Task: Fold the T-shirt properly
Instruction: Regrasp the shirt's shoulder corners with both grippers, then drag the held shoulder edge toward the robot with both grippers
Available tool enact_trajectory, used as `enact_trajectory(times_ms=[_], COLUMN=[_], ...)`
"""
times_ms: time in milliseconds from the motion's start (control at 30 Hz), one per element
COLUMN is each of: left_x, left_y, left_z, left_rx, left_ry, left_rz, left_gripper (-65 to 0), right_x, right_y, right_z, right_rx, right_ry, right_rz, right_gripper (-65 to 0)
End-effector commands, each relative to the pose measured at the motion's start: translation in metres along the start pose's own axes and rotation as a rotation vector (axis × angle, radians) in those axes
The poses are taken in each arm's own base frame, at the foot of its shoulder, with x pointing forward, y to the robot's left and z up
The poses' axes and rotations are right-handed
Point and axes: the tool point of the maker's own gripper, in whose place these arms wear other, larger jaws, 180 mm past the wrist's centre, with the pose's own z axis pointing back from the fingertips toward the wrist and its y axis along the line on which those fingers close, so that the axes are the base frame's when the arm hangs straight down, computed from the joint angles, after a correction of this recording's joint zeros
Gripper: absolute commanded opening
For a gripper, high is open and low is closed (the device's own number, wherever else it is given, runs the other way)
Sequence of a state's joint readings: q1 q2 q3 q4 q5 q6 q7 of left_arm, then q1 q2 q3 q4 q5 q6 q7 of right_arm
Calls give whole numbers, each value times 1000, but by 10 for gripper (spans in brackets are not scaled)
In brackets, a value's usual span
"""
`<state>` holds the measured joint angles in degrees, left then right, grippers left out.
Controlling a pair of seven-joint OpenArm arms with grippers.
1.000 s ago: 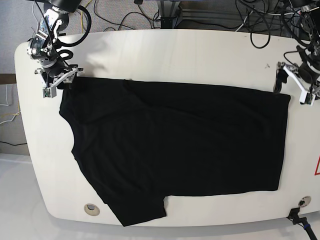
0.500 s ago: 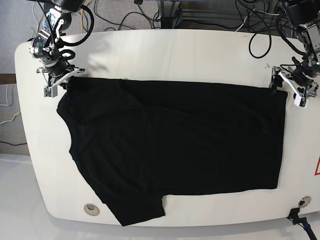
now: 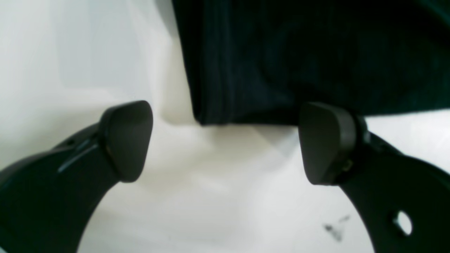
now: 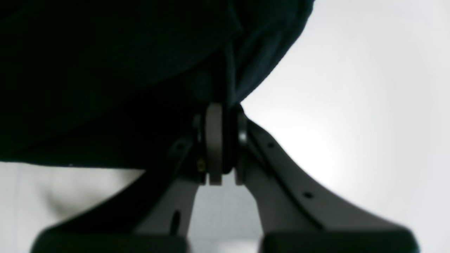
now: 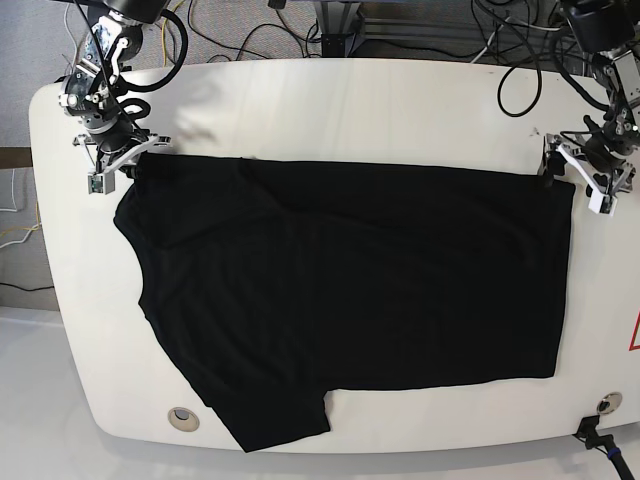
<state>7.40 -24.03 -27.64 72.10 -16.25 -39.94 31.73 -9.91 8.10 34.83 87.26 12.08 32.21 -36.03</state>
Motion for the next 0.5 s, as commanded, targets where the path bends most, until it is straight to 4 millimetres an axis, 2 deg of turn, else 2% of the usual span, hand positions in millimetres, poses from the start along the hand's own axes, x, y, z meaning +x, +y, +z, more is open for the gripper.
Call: enact_trajectory(times_ms=[0, 100, 167, 333, 467], left_x=[28, 28, 36, 39, 39], left_y=[4, 3, 4, 4, 4], left_z=[1, 0, -1, -2, -2], left_rx=[3, 0, 2, 2, 2], left_ry=[-61, -61, -77, -83, -82], left_rz=[-30, -33, -35, -34, -34], left_gripper=[-24, -26, -63, -339, -503], right_x=[7, 8, 7, 7, 7], right_y=[-2, -2, -2, -2, -2], right_z=[2, 3, 3, 3, 3], right_rx=[-3, -4, -4, -4, -3], right_ry=[-13, -15, -13, -13, -14], right_rz=[16, 17, 17, 17, 19], right_gripper=[-650, -650, -650, -650, -650])
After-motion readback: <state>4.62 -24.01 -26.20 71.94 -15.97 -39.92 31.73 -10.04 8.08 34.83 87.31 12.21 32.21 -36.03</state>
